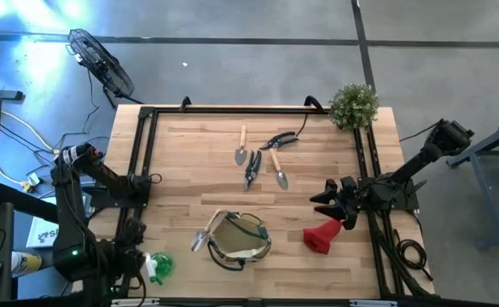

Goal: Pick & Place Garden tools in Gardening bag
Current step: Put the spray bottle into the gardening bag

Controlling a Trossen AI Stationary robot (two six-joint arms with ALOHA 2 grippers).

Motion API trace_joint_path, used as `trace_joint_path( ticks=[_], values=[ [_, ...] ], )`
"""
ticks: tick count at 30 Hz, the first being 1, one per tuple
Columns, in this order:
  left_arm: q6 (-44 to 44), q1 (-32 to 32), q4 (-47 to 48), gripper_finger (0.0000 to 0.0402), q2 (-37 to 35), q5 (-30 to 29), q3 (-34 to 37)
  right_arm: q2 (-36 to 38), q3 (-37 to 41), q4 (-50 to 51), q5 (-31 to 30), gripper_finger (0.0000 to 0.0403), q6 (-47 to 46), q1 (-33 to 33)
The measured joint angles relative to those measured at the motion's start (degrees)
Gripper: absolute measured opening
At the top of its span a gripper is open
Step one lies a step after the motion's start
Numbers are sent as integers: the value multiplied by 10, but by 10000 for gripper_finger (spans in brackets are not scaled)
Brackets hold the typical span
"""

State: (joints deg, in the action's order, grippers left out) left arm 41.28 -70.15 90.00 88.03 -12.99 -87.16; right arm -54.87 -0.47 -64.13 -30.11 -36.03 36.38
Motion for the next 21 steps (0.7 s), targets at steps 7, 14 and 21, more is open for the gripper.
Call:
trace_joint_path(
  ticks=[7,14,21],
  values=[
    [-16,0,-25,260,0,-41,35,0,0,-9,-41,213,-4,0],
    [-55,0,-106,260,0,-39,45,0,0,-8,-85,213,1,0],
    [-65,0,-136,260,7,-31,44,0,0,-8,-85,213,-20,0]
  ],
)
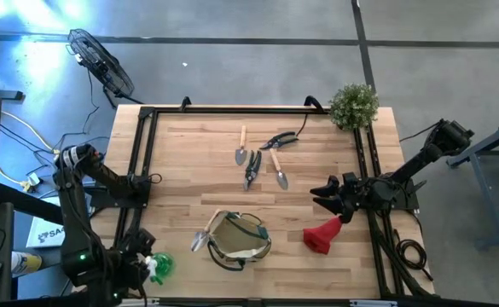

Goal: Pick & Place Garden tools in Gardening bag
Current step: Put the spray bottle into the gardening bag

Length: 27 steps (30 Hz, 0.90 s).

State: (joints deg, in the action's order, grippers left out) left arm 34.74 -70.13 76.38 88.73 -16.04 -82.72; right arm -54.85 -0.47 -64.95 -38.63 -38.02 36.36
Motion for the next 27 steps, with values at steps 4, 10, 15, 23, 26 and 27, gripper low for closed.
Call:
trace_joint_path(
  ticks=[4,10,15,23,26,27],
  values=[
    [-11,0,0,260,13,3,0,0,0,2,0,213,-10,0],
    [-35,0,0,260,32,11,0,0,0,15,0,213,-10,0],
    [-50,0,-3,260,35,2,0,0,0,17,-1,213,-12,0],
    [-76,8,-7,260,40,-10,0,0,0,18,-3,213,-12,0],
    [-89,20,-21,260,42,7,6,0,0,18,-3,213,-12,0],
    [-90,21,-26,260,42,9,11,0,0,18,-6,213,-12,0]
  ],
)
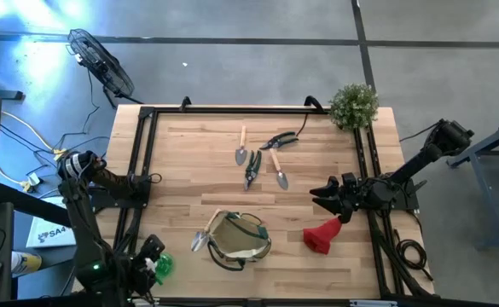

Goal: Pick & Place Garden tools in Gardening bag
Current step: Put the spray bottle into the gardening bag

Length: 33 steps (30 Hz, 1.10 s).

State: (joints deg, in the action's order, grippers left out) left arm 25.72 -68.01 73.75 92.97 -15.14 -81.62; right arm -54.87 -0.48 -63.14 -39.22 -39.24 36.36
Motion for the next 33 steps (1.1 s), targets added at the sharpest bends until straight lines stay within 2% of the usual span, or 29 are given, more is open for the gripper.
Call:
trace_joint_path(
  ticks=[6,10,23,33],
  values=[
    [-34,22,-30,258,0,26,37,0,0,7,-1,213,0,0],
    [-34,25,-33,237,0,27,40,0,0,11,-1,213,-2,0],
    [-34,28,-54,86,-2,48,39,0,0,28,-28,213,-3,0],
    [-34,28,-62,83,-2,19,39,0,0,29,-27,213,-15,0]
  ],
)
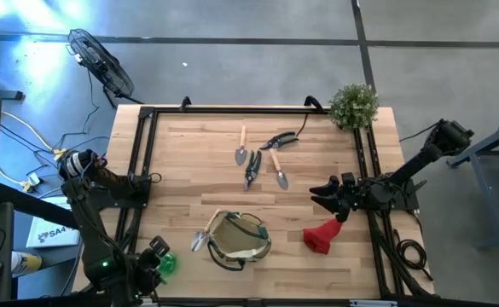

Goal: Pick & Place Garden tools in Gardening bag
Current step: Put the spray bottle into the gardening bag

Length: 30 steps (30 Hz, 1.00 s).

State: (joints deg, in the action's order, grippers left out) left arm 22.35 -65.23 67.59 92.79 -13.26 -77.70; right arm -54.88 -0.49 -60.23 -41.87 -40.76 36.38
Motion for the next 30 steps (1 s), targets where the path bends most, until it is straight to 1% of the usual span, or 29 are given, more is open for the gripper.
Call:
trace_joint_path(
  ticks=[3,7,10,14,16,20,23,24,25,26,28,30],
  values=[
    [0,0,14,83,1,-10,-11,0,0,0,0,213,0,0],
    [4,0,63,83,2,-51,-68,0,0,0,2,213,0,0],
    [4,0,119,83,2,-99,-128,0,0,0,13,213,0,0],
    [3,0,168,83,1,-182,-213,0,0,0,39,213,0,0],
    [-5,1,184,83,0,-205,-251,0,0,0,49,213,-1,0],
    [-57,32,228,83,7,-230,-313,0,0,0,62,213,-1,0],
    [-137,59,206,83,10,-278,-337,-9,0,0,63,213,-1,0],
    [-164,72,182,83,10,-296,-341,-13,0,1,63,213,0,0],
    [-191,91,152,83,8,-301,-343,-18,0,0,63,213,-1,0],
    [-215,109,129,83,8,-293,-343,-23,0,0,63,213,-1,0],
    [-244,142,104,83,10,-247,-342,-39,0,-1,62,213,-2,0],
    [-252,177,89,83,19,-223,-342,-53,0,-2,62,213,-15,0]
  ],
)
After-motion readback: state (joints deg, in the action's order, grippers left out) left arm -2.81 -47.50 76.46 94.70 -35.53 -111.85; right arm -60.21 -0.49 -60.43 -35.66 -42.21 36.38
